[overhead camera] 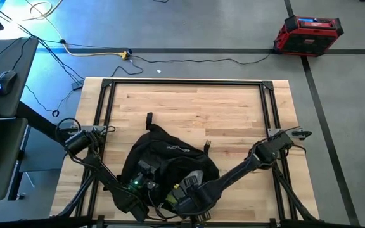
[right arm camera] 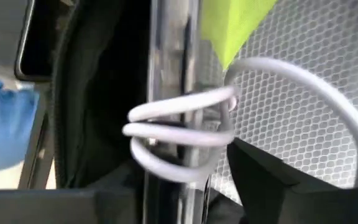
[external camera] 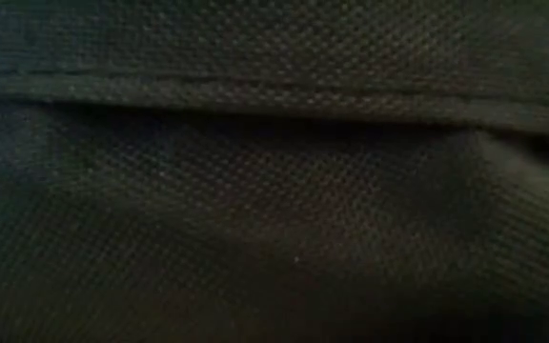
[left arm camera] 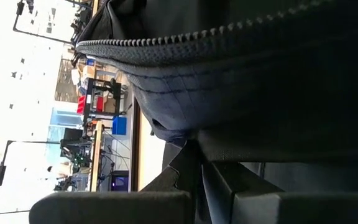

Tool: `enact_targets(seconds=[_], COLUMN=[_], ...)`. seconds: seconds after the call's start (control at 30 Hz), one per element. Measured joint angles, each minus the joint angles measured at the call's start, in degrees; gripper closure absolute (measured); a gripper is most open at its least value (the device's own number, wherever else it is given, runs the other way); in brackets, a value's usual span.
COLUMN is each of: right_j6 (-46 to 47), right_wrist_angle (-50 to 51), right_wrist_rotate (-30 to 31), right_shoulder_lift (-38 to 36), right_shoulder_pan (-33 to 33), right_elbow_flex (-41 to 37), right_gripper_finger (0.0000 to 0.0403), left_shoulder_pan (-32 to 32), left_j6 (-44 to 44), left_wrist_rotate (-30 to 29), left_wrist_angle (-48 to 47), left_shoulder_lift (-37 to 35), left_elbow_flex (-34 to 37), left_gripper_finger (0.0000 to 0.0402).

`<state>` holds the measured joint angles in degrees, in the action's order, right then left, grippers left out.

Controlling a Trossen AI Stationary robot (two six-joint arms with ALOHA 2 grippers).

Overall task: Unpack backpack
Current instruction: Remove the black phone wrapped in a white charger from the black backpack

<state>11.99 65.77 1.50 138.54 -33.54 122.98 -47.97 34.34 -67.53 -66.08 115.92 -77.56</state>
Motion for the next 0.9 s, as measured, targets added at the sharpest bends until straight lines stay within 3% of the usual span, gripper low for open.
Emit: enact_targets(seconds=[0.1,0.27,0.3,0.53,0.67,0.9], right_j6=[0.1,1.7,2.2,3.8,7.1,17.4], right_wrist_angle=[1.4,6.1,7.7,20.7,23.6,24.1], right_wrist_rotate=[1.8,2.6,2.9,8.6,9.2,20.5], right_shoulder_lift=[0.6,-0.2,-0.2,-0.8,-7.5,-24.3], right_shoulder_pan=[0.0,0.0,0.0,-1.7,-2.1,-1.0], right_elbow_flex=[-0.3,2.0,2.7,12.1,7.8,-3.2], right_gripper_finger=[0.0247,0.0374,0.0384,0.0388,0.0388,0.0388], left_shoulder_pan=[0.0,0.0,0.0,0.0,0.0,0.0], left_j6=[0.0,0.0,0.0,0.0,0.1,0.1], left_wrist_rotate=[0.0,0.0,0.0,0.2,0.4,0.9], left_wrist_angle=[0.0,0.0,0.0,0.0,0.0,0.2], left_shoulder_lift=[0.0,0.0,0.0,0.0,0.0,0.0], left_elbow_flex=[0.0,0.0,0.0,0.0,0.0,0.0], left_gripper_finger=[0.0401,0.0401,0.0401,0.0402,0.0401,0.0401])
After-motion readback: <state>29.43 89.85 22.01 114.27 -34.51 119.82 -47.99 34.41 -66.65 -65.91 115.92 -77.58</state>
